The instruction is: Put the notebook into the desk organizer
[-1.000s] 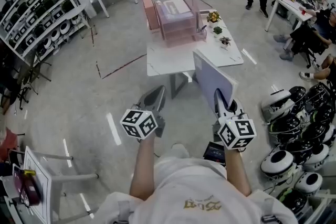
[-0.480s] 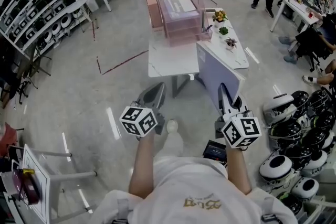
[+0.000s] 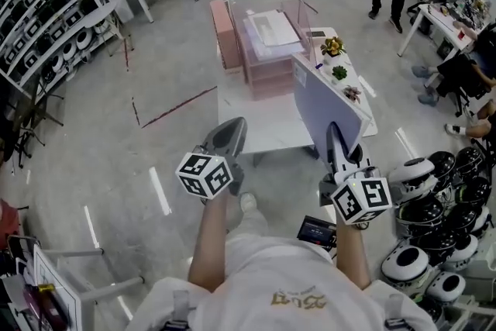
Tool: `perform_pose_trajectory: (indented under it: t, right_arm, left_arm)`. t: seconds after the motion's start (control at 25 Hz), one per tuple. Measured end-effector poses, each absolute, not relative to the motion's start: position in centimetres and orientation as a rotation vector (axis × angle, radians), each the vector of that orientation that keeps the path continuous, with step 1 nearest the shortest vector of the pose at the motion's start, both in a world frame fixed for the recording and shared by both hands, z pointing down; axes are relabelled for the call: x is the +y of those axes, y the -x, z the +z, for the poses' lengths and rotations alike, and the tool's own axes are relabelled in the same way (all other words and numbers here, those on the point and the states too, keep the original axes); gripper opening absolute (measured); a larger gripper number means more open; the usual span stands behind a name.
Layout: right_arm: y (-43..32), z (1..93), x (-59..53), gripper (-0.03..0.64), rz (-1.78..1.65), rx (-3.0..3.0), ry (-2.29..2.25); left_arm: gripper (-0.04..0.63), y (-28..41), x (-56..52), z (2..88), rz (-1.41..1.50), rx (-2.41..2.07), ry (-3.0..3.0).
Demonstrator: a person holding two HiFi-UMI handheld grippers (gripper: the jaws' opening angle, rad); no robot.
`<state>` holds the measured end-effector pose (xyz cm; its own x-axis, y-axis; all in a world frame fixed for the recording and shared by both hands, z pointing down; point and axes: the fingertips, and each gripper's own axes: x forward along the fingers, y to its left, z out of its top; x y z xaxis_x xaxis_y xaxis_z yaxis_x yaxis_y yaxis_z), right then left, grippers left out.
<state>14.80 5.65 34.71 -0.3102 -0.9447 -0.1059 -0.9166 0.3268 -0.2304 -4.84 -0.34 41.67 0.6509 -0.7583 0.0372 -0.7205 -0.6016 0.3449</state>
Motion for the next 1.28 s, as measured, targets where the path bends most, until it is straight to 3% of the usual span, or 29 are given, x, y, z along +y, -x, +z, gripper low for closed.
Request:
perform_pose_trajectory:
  t: [0.6,1.28]
  right_arm:
    - [-9.7,31.7,-17.4,0.043,-0.134,2.219,1.813]
    - [-12.0,33.4,-24.8,0.043,-0.093,2.270,1.820]
  left_arm:
    - [0.015,9.8,-24.1,41.5,-0.106,-0.990,-2.572]
    - [0.015,6.3,-28.9,44.3,-0.095,-0.946,-2.538]
